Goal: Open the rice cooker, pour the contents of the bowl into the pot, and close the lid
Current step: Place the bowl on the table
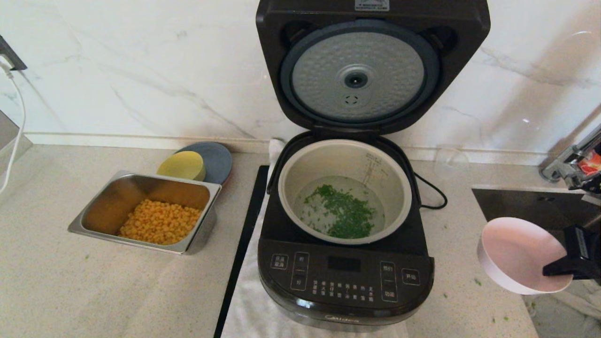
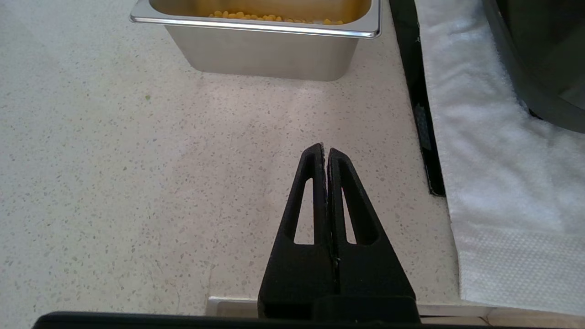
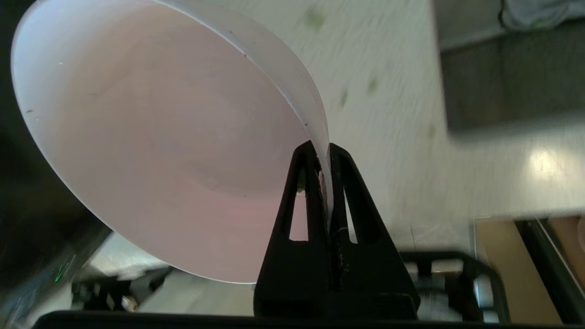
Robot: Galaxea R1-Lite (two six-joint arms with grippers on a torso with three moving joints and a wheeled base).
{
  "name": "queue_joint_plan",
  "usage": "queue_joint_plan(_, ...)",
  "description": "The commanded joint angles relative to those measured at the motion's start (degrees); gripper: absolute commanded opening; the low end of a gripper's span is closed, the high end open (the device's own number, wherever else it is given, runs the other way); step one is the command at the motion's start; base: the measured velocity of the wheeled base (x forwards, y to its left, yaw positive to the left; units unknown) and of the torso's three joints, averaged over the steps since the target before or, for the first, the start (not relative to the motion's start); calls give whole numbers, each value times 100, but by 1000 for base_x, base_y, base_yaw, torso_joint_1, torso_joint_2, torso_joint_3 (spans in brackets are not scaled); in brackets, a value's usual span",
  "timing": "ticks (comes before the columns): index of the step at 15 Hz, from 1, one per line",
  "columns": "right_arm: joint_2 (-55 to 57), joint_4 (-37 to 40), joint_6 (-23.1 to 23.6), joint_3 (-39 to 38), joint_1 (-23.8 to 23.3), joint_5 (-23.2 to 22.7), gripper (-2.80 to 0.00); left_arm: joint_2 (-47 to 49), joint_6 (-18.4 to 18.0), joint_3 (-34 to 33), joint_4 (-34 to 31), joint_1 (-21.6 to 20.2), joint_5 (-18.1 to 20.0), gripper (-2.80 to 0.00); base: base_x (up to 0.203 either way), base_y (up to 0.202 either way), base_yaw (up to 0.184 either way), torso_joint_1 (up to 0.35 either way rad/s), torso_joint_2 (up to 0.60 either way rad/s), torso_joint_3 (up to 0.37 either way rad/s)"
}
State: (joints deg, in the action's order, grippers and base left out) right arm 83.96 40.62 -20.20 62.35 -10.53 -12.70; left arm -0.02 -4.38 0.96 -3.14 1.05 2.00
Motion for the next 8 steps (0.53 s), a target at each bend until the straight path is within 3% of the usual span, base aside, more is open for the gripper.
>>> queue_joint_plan(1, 737, -566, 135, -337, -283, -20, -280, -6, -2, 0, -2, 1, 2, -280, 0, 0, 0, 0, 0, 0)
queue_joint_plan(8, 1776, -1939, 200, -852, -494, -91, -280, -6, -2, 0, -2, 1, 2, -280, 0, 0, 0, 0, 0, 0)
